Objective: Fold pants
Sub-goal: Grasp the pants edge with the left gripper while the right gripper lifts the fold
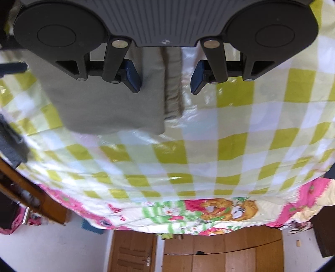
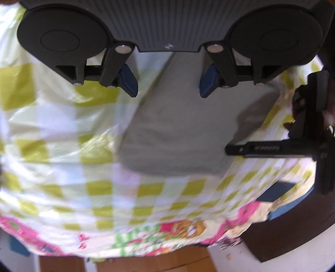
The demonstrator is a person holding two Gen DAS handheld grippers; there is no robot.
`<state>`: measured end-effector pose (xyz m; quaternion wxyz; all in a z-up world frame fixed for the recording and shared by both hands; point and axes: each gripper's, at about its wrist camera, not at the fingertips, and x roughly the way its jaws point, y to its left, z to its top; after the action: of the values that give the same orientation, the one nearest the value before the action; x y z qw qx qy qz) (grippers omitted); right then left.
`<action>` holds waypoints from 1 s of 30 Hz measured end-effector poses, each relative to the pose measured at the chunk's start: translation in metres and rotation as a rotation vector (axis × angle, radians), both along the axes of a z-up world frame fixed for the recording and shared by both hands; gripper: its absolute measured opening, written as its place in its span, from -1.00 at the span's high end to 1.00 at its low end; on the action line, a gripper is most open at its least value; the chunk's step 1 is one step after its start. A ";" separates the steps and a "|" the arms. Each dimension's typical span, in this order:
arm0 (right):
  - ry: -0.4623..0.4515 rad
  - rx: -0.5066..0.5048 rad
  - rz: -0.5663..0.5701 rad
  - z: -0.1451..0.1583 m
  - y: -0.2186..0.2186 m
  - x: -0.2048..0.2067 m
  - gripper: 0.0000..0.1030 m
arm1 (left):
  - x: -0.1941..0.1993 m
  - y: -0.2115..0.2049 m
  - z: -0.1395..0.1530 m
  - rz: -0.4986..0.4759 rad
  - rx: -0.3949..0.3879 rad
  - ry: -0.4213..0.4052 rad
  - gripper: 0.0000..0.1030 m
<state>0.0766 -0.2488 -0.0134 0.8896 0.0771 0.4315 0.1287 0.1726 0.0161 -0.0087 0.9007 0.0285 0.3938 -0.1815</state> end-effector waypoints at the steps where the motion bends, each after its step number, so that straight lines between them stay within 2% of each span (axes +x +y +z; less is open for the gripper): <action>1: -0.027 -0.023 -0.001 0.005 0.001 -0.004 -0.29 | 0.003 -0.001 0.001 -0.004 0.001 -0.002 -0.30; 4: -0.094 -0.037 0.045 0.019 0.014 -0.016 -0.29 | 0.015 -0.009 0.001 -0.026 0.038 -0.010 -0.30; 7: -0.117 -0.010 0.161 0.024 0.045 -0.026 -0.29 | 0.030 -0.018 -0.003 -0.051 0.058 0.002 -0.30; 9: -0.145 -0.033 0.246 0.021 0.072 -0.029 -0.29 | 0.036 -0.023 -0.005 -0.061 0.075 0.002 -0.17; 13: -0.178 -0.138 0.388 0.007 0.122 -0.029 -0.28 | 0.039 -0.026 -0.003 -0.066 0.101 0.001 0.28; 18: -0.207 -0.221 0.510 -0.003 0.156 -0.035 -0.26 | 0.043 -0.013 -0.002 -0.053 0.044 0.024 0.38; 19: -0.209 -0.237 0.517 -0.004 0.159 -0.035 -0.20 | 0.044 -0.012 -0.002 -0.052 0.039 0.024 0.40; 21: -0.210 -0.276 0.502 -0.008 0.164 -0.030 0.08 | 0.046 -0.012 -0.002 -0.054 0.035 0.026 0.40; 22: -0.196 -0.275 0.482 -0.009 0.163 -0.025 0.40 | 0.047 -0.012 -0.002 -0.055 0.034 0.026 0.41; 23: -0.172 -0.246 0.460 -0.010 0.159 -0.016 0.64 | 0.047 -0.012 -0.002 -0.057 0.034 0.025 0.41; 25: -0.137 -0.167 0.418 -0.004 0.147 -0.007 0.86 | 0.048 -0.011 0.000 -0.063 0.028 0.025 0.43; 27: -0.147 -0.131 0.390 0.007 0.139 -0.006 0.88 | 0.051 -0.008 0.003 -0.062 0.004 0.034 0.47; 28: -0.155 -0.119 0.381 0.012 0.137 -0.006 0.89 | 0.054 -0.006 0.005 -0.062 -0.002 0.034 0.53; 29: -0.162 -0.105 0.370 0.017 0.135 -0.006 0.89 | 0.055 -0.006 0.007 -0.059 0.001 0.026 0.69; 30: -0.165 -0.084 0.358 0.022 0.130 -0.005 0.90 | 0.058 -0.006 0.009 -0.057 0.006 0.020 0.69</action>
<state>0.0715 -0.1187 0.0085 0.8873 -0.0490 0.3687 0.2726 0.2301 0.0099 0.0005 0.8911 0.0404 0.4022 -0.2060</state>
